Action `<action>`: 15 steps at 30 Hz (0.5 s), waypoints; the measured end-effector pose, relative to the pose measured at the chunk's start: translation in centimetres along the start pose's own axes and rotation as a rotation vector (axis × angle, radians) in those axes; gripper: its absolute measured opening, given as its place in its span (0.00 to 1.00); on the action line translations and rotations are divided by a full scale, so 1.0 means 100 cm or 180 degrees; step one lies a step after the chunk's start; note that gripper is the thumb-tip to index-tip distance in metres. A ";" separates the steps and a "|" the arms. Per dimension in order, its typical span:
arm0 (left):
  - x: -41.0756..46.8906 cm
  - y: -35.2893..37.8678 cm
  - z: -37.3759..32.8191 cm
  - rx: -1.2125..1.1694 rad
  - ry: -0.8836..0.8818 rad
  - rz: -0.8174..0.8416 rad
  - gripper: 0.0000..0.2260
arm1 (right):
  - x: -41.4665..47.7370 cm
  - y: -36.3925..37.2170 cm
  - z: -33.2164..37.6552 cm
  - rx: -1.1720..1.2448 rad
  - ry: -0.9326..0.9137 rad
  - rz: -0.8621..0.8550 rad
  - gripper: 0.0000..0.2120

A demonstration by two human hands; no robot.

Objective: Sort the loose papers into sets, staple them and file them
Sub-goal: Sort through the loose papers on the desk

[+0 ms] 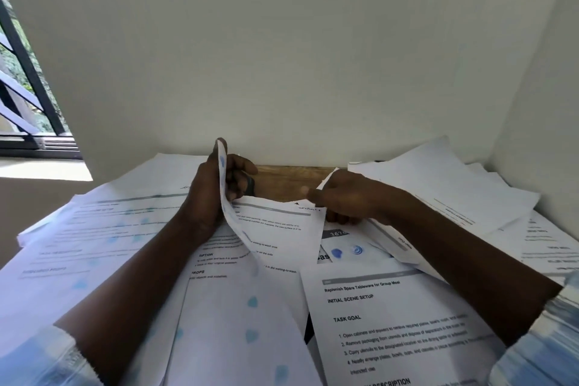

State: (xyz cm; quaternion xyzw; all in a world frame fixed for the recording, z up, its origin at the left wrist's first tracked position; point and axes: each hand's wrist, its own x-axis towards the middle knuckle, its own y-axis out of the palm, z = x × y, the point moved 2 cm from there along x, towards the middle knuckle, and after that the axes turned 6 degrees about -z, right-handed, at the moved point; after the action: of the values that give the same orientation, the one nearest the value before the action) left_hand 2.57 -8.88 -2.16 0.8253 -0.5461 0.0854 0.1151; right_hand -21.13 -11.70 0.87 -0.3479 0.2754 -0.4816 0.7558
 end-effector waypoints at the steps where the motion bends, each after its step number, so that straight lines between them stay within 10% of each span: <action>1: -0.003 0.000 0.002 0.0077 0.0108 0.0135 0.32 | 0.000 0.002 0.000 0.0033 -0.0060 0.0041 0.20; 9: -0.025 0.009 -0.014 0.0016 0.0092 0.0380 0.41 | -0.004 -0.015 0.012 0.0433 -0.0555 -0.0758 0.12; 15: -0.026 0.012 -0.014 0.0616 0.0386 0.0450 0.32 | -0.018 -0.008 0.042 0.1993 -0.0743 -0.0213 0.10</action>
State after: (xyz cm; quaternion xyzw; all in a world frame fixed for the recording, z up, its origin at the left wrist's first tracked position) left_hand 0.41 -6.59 -1.36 0.7853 -0.5842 0.1953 0.0615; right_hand -19.08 -9.20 4.23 -0.1605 0.0141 -0.5243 0.8362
